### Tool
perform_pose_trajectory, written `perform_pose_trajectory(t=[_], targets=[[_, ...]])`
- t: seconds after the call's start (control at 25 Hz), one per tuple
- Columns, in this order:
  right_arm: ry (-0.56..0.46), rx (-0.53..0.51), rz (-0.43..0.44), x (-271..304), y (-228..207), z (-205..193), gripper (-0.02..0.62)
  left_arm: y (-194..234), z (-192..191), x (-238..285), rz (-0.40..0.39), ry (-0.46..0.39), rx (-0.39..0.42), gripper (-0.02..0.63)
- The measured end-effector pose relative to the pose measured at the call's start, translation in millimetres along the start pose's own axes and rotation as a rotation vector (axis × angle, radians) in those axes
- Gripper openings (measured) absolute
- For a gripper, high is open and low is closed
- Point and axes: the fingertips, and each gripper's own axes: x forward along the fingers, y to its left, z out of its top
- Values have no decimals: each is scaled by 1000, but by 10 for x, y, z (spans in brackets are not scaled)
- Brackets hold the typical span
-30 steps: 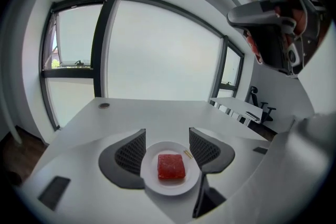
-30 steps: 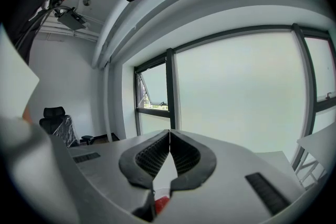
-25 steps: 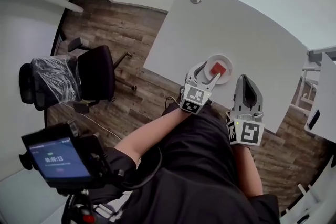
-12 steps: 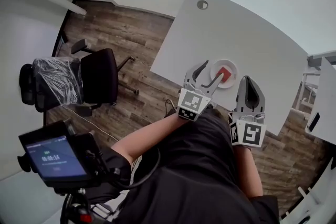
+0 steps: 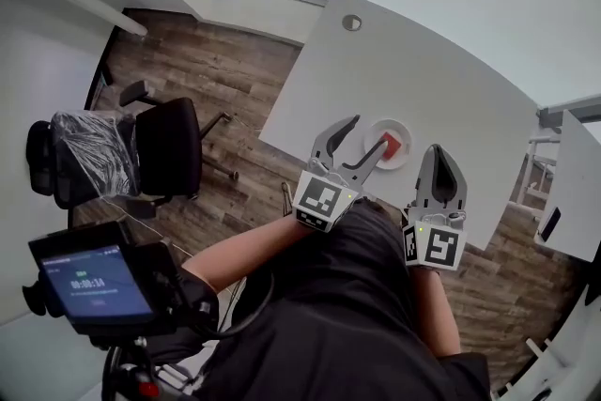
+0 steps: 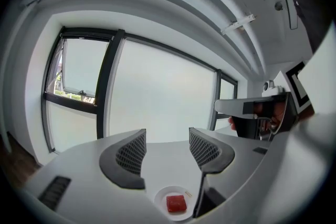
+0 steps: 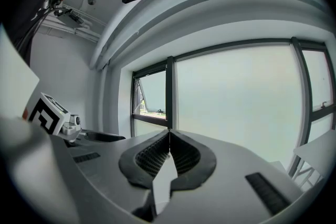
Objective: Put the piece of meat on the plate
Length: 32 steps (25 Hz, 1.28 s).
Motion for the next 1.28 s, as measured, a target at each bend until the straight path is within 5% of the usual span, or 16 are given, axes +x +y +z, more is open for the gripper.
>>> perform_pose_trajectory(t=[0.2,0.36,0.6,0.88,1.28], targets=[[-1,-8,-11,-29,-69,28,8,-109,347,-53,-3,-57,37,256],[-11,-16,-15,-24,-126,81,8,-121,460,-63,-10,-135,-25,256],[-27,-51,-21,-55,-135,171,8,-96,479,-6,1,-33,65,251],[-40,-42,-3,-55,-95,257,8,-146,572,-43,4,-150,39,16],[-35,-51,37,-40,-3,274,8,-196,602,-46,-20,-169,58,5]])
